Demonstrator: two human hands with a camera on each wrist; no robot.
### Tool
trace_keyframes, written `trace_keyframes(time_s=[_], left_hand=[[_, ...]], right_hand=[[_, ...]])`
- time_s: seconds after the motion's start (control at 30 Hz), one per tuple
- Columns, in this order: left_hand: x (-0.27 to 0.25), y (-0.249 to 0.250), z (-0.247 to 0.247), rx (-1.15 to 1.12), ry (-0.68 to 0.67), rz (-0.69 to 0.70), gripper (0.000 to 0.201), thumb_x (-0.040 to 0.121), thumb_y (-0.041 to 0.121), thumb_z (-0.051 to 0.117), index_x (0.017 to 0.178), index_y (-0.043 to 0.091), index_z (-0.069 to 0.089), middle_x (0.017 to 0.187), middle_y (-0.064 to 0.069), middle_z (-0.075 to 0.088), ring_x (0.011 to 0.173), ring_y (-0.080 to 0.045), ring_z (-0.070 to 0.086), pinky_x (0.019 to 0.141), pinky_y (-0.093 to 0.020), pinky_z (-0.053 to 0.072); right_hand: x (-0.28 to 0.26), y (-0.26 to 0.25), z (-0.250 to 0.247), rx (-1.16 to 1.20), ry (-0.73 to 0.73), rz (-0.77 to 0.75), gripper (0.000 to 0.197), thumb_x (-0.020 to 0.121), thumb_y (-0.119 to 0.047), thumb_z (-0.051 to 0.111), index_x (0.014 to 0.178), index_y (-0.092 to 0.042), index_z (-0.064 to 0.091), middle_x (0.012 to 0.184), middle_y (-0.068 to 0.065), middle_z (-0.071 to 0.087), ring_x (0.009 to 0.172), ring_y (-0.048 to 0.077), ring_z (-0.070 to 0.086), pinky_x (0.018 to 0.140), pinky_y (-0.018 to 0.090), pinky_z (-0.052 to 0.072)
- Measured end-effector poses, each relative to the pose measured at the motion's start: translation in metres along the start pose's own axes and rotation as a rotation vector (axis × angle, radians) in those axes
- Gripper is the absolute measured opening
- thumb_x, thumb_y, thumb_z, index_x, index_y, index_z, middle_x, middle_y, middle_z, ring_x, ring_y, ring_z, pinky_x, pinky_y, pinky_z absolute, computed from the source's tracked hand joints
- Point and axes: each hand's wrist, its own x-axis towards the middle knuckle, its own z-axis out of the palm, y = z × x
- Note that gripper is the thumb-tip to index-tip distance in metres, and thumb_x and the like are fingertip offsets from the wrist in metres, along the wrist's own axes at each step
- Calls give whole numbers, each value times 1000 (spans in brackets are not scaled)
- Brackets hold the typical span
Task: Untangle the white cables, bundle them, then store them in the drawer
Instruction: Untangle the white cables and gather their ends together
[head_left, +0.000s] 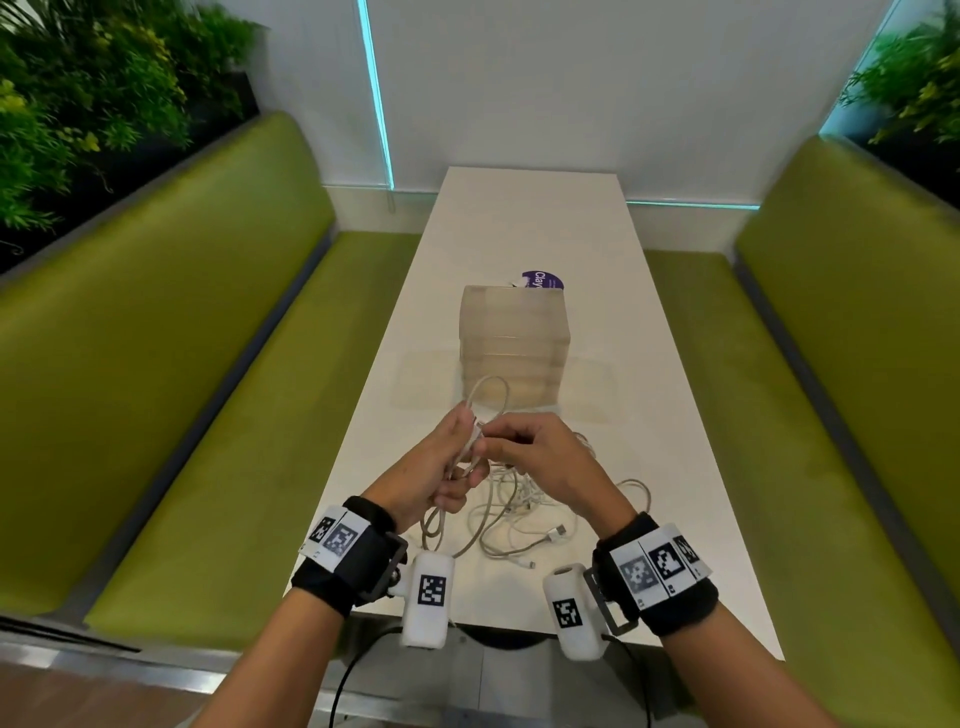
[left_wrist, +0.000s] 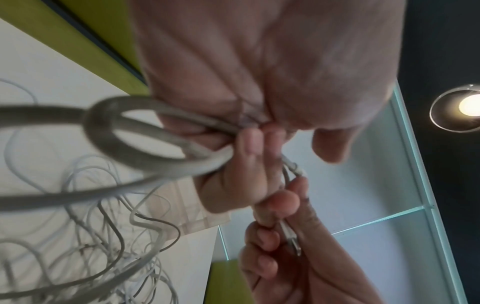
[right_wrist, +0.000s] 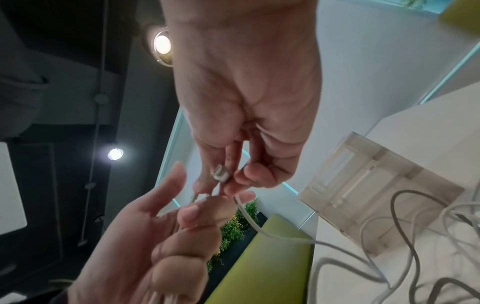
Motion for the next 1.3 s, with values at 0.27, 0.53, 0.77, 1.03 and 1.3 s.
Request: trace_keyframes(time_s=[0.27,0.53,0.77,1.03,1.3], left_hand=[[-2,-7,0,37,83,116,52,93,24,53,141,23,35,70,0,59,50,-11,41,46,-21,34],[5,-7,0,14,322,253,28,101,22,41,125,12,51,73,-8,65,67,-25,69,65,-37,59],[8,-1,-25,-112,586,334,28,101,25,43,126,15,46,62,4,50,39,-5,35,39,-17,32],[7,8,-22,-95,481,351,23,102,26,41,96,12,58,56,9,40,42,-4,23,41,-17,18],[1,-6,-28,-55,444,262,23,101,27,41,90,13,56,56,9,37,43,-4,21,42,-18,15]], right_hand=[[-9,-6,0,65,29,-23,17,89,-20,65,84,-4,67,67,3,66,64,12,54,55,13,38],[-7,-5,0,2,160,26,15,86,-24,68,76,-14,68,63,-7,57,57,4,47,60,21,40],[-25,-3,-14,-114,-322,99,7,84,-16,70,81,-11,71,67,-5,61,60,6,50,58,19,41],[-55,48,36,-484,-688,193,14,79,-24,73,87,-12,72,78,-3,69,68,3,55,68,25,43],[-60,83,44,-461,-675,349,45,76,-31,74,114,-40,52,100,-1,69,96,18,63,89,36,46]])
